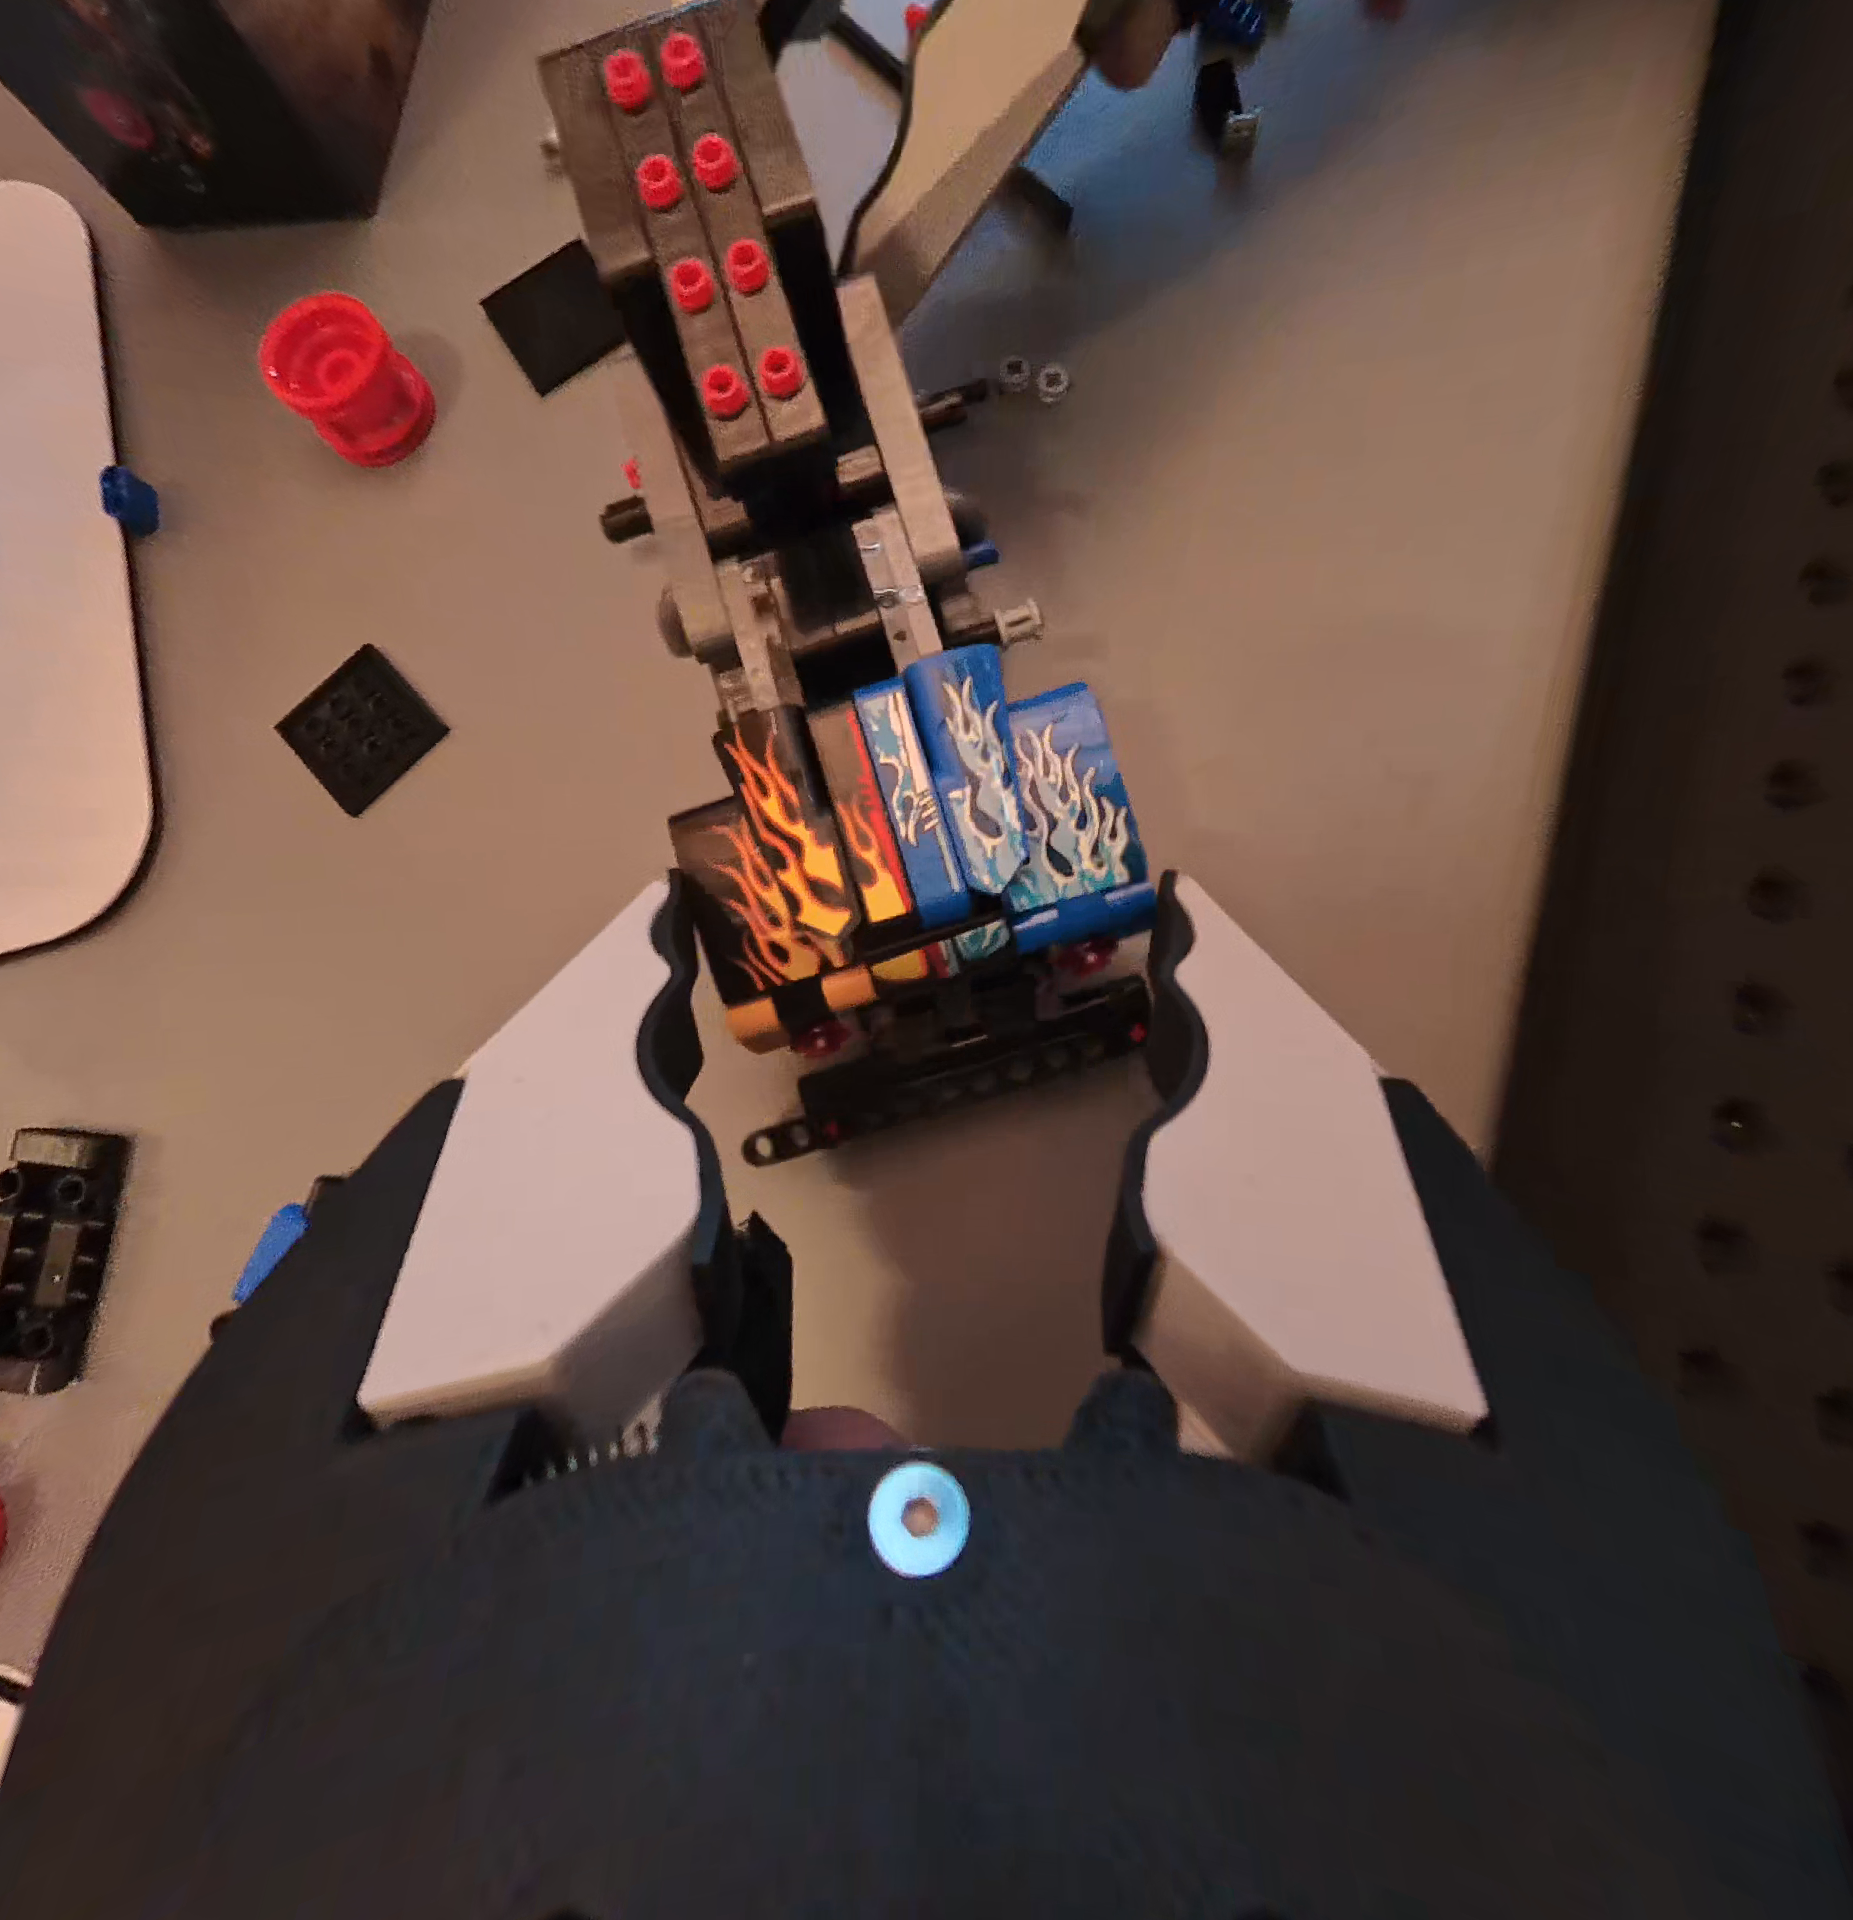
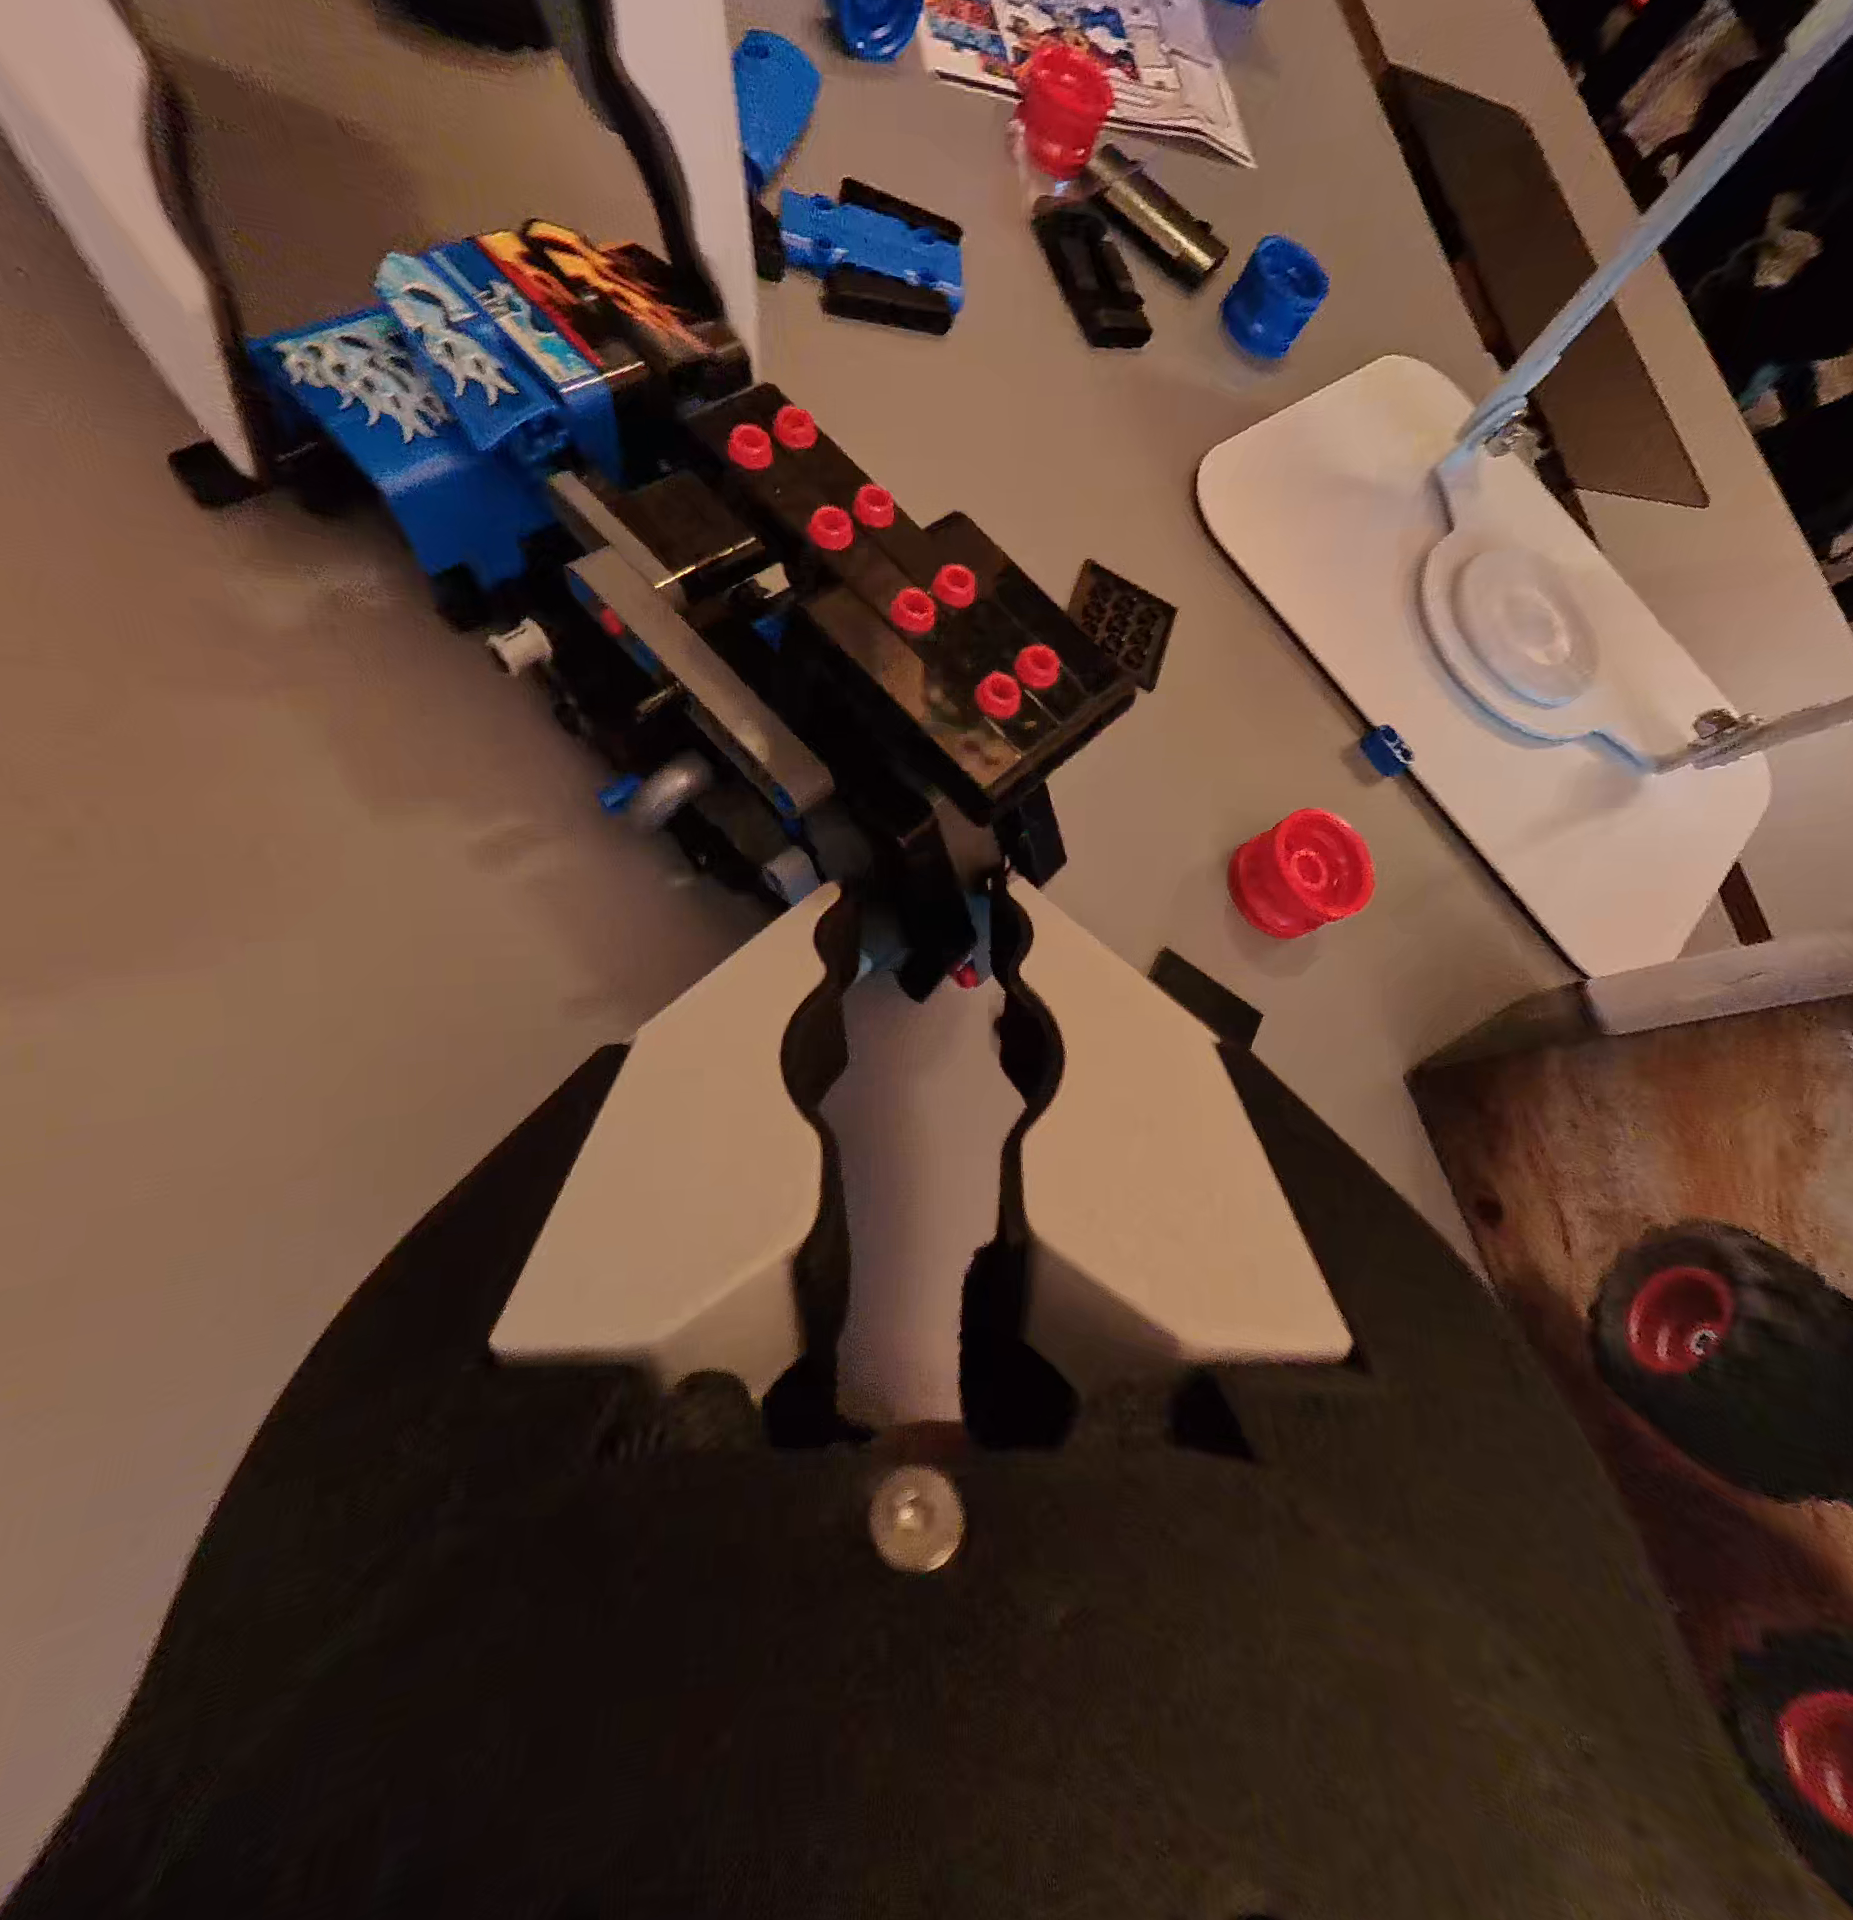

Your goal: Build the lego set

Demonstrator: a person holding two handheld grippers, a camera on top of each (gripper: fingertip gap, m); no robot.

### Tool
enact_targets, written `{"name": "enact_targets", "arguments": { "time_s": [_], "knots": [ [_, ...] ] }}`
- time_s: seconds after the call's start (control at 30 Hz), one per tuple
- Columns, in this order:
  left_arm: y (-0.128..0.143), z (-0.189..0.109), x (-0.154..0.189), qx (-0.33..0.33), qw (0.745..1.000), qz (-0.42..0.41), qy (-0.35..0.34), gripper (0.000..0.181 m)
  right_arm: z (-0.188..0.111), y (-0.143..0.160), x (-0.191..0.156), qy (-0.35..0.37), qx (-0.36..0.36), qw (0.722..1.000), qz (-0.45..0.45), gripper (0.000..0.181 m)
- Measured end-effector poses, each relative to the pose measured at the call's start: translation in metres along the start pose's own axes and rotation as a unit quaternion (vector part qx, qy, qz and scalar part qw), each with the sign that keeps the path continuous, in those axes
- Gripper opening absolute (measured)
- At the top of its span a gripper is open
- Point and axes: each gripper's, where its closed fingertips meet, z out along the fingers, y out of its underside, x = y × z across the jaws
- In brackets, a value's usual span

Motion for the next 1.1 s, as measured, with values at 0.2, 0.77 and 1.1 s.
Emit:
{"name": "enact_targets", "arguments": {
  "time_s": [0.2,0.77,1.1],
  "knots": [
    [-0.009,-0.022,-0.001,0.038,0.999,-0.004,0.003,0.086,-0.008,-0.001,0.006,0.001,-0.008,1.000,-0.021,0.035],
    [-0.200,-0.058,-0.239,0.067,0.909,0.137,-0.387,0.070,-0.069,-0.134,0.279,0.191,0.034,0.980,0.049,0.077],
    [-0.197,-0.018,-0.271,0.038,0.882,0.174,-0.435,0.043,-0.014,-0.100,0.323,0.163,-0.065,0.982,0.064,0.061]
  ]
}}
